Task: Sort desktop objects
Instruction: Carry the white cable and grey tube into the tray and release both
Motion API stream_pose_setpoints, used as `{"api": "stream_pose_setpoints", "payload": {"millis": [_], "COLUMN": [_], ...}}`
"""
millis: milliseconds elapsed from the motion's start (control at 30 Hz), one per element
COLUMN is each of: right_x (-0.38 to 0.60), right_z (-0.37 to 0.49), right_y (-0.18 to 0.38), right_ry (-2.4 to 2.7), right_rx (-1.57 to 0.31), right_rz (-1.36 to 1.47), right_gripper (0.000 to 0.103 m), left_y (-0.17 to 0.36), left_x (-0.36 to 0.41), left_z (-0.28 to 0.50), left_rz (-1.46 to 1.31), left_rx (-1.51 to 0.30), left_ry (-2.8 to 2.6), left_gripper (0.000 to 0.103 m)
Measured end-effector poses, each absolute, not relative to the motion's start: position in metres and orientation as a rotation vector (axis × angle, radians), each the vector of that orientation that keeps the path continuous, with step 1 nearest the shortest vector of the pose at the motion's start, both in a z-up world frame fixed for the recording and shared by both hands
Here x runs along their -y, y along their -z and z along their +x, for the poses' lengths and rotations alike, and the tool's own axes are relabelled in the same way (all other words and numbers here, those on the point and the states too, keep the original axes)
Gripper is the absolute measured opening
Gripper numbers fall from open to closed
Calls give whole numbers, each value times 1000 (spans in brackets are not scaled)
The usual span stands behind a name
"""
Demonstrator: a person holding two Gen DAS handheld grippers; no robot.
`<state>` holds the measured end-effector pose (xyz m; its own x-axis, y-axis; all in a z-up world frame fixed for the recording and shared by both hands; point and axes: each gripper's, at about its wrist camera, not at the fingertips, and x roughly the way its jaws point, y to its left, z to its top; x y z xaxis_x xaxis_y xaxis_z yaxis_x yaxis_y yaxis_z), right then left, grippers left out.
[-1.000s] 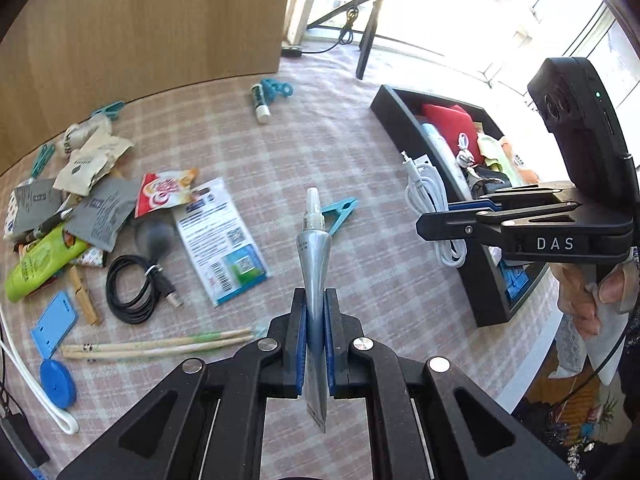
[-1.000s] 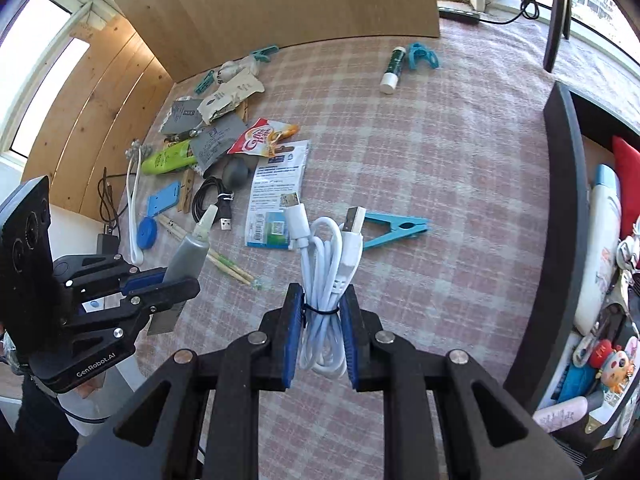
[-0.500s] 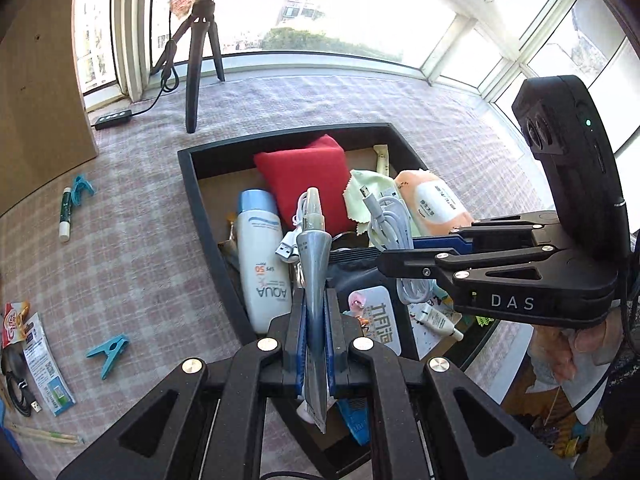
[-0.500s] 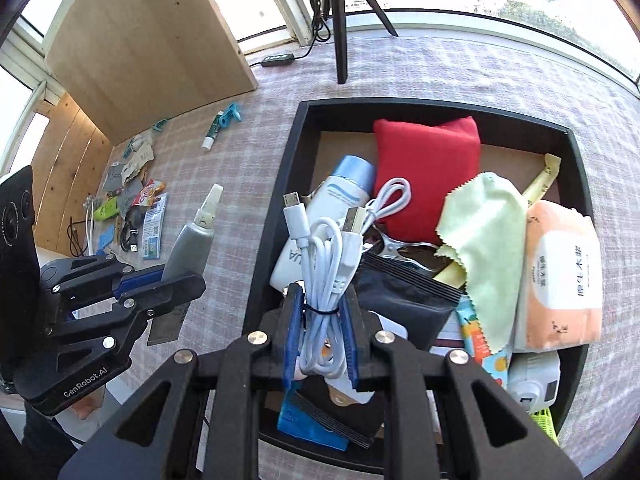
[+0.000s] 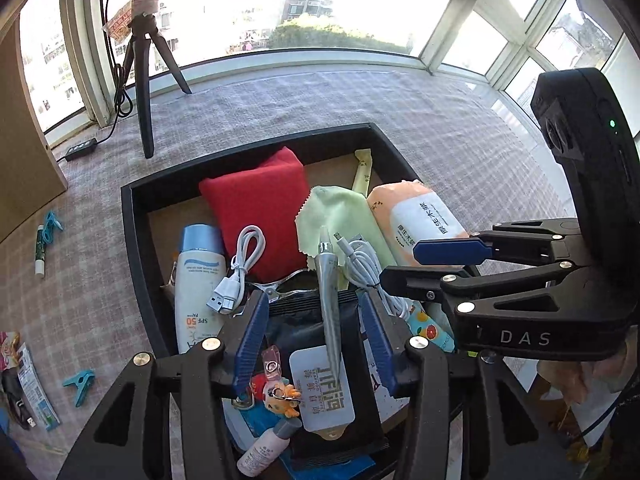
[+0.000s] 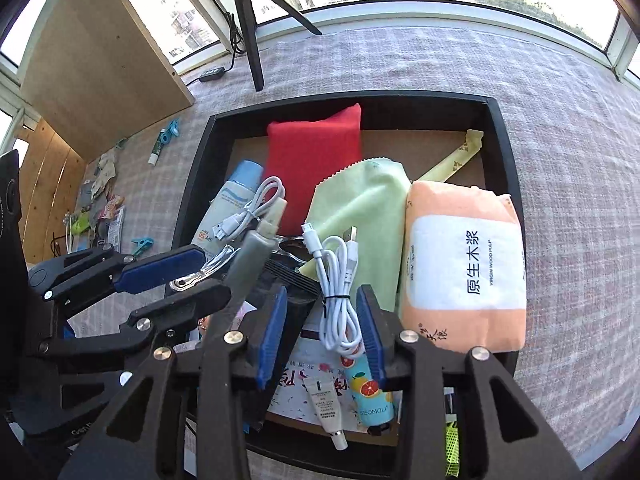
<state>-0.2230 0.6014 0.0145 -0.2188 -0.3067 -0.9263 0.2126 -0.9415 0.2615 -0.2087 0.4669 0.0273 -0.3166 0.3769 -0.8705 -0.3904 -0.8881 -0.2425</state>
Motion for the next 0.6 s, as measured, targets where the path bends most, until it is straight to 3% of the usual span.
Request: {"api": "stream_pose_setpoints", "payload": {"millis": [267,333,600], "right_x": [-599,-592,-544], "right_z": [-217,-213,-177], "right_y": [-22,-25,-43], "right_ry": [2242,2246,2298], "right_rx": [104,97,17], "right_rz": [1675,1659,1551], "right_gripper": [44,46,53], "left_y": [-37,-41,-54], "left_x": [-450,-441,-387], "left_z": [-198,-192,-159], "left_rz": [-1462,-1457,-1427], "left_rx": [-50,-47,-13], "left_ry": [-2318,-2340,-2457], "left_gripper": [48,55,65]}}
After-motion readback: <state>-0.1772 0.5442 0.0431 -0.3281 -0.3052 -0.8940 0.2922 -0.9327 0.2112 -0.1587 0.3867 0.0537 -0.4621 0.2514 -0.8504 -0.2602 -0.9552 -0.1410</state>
